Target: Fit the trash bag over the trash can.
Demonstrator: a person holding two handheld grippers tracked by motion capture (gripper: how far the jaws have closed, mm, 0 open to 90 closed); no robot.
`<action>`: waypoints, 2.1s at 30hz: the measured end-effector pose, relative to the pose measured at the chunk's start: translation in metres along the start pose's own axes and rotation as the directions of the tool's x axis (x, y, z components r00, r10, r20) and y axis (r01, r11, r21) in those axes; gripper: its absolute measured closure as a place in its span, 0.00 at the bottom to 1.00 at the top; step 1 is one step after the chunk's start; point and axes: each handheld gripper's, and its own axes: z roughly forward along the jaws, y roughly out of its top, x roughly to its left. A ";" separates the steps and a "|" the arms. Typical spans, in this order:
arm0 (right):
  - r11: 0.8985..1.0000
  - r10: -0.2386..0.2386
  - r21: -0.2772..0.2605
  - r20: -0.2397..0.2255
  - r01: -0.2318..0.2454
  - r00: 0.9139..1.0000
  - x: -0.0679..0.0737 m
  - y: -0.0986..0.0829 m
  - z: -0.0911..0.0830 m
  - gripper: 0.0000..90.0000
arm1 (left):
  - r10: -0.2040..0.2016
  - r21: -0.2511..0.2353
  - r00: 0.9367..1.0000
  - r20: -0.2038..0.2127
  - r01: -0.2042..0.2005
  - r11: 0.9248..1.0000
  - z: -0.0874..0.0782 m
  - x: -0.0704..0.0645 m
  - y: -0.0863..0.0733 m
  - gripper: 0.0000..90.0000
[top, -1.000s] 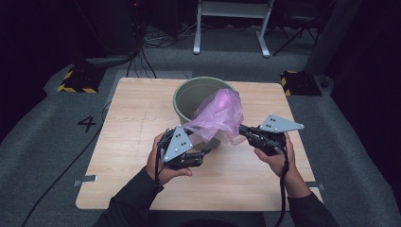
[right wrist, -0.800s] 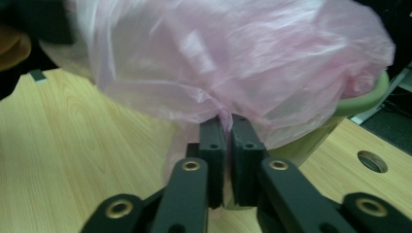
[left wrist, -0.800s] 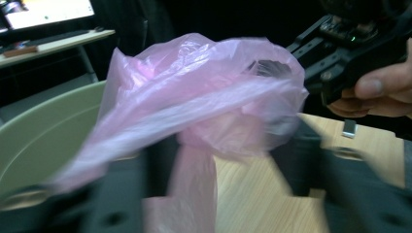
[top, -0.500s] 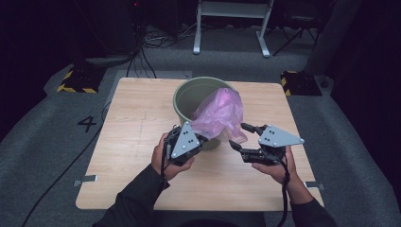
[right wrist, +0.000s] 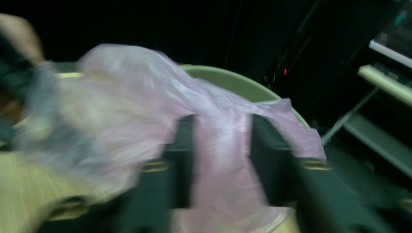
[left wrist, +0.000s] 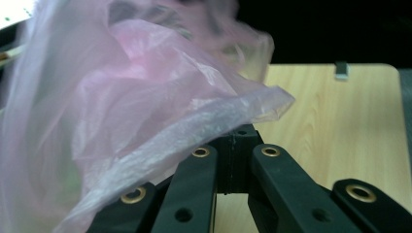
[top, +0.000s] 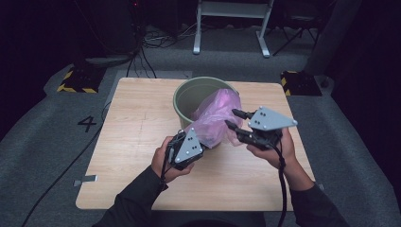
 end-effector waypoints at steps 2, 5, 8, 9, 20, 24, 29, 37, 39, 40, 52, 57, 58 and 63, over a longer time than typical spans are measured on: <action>0.999 0.050 0.011 -0.001 -0.050 0.999 -0.014 0.003 0.008 0.92 | 0.027 0.031 0.999 0.022 -0.028 0.999 -0.001 -0.003 -0.006 1.00; 0.994 0.109 0.022 0.035 -0.110 0.993 -0.032 0.002 0.017 0.99 | 0.037 0.061 0.999 0.017 -0.038 0.997 -0.004 -0.005 -0.017 1.00; 0.989 0.141 0.038 0.084 -0.145 0.986 -0.046 -0.001 0.026 1.00 | 0.021 0.086 1.000 -0.005 -0.021 0.996 -0.007 -0.003 -0.028 1.00; 0.984 0.171 0.040 0.084 -0.174 0.982 -0.052 -0.004 0.030 1.00 | 0.013 0.093 1.000 -0.007 -0.012 0.996 -0.008 -0.003 -0.032 1.00; 0.946 0.313 0.041 0.139 -0.321 0.940 -0.087 -0.046 0.049 0.98 | 0.002 0.206 0.999 -0.051 0.008 0.978 -0.006 -0.002 -0.068 1.00; 0.938 0.337 0.032 0.137 -0.344 0.932 -0.092 -0.055 0.054 0.98 | -0.017 0.223 0.998 -0.062 0.031 0.974 -0.005 0.002 -0.077 1.00; 0.927 0.367 0.031 0.142 -0.374 0.919 -0.099 -0.067 0.060 0.98 | -0.029 0.275 0.996 -0.080 0.050 0.960 0.003 0.008 -0.097 1.00; 0.927 0.373 -0.005 0.107 -0.374 0.922 -0.104 -0.070 0.064 0.97 | -0.103 0.214 0.986 -0.127 0.129 0.968 -0.012 0.018 -0.109 0.61; 0.927 0.375 -0.016 0.096 -0.375 0.922 -0.103 -0.070 0.064 0.96 | -0.123 0.186 0.984 -0.128 0.146 0.972 -0.022 0.016 -0.110 0.41; 0.929 0.371 -0.021 0.094 -0.370 0.924 -0.103 -0.070 0.064 0.96 | -0.128 0.168 0.985 -0.116 0.147 0.975 -0.031 0.015 -0.110 0.32; 0.944 0.330 -0.056 0.081 -0.326 0.941 -0.100 -0.059 0.062 0.94 | -0.212 -0.018 0.952 -0.220 0.214 0.977 -0.085 0.036 -0.080 0.25; 0.955 0.296 -0.055 0.073 -0.292 0.952 -0.100 -0.050 0.065 0.94 | -0.290 -0.107 0.936 -0.201 0.273 0.956 -0.077 0.079 -0.056 0.24; 0.957 0.289 -0.055 0.071 -0.286 0.955 -0.101 -0.049 0.066 0.94 | -0.299 -0.107 0.934 -0.195 0.282 0.953 -0.074 0.085 -0.052 0.24; 0.960 0.277 -0.061 0.061 -0.273 0.959 -0.103 -0.047 0.069 0.93 | -0.331 -0.091 0.929 -0.164 0.320 0.943 -0.053 0.110 -0.040 0.24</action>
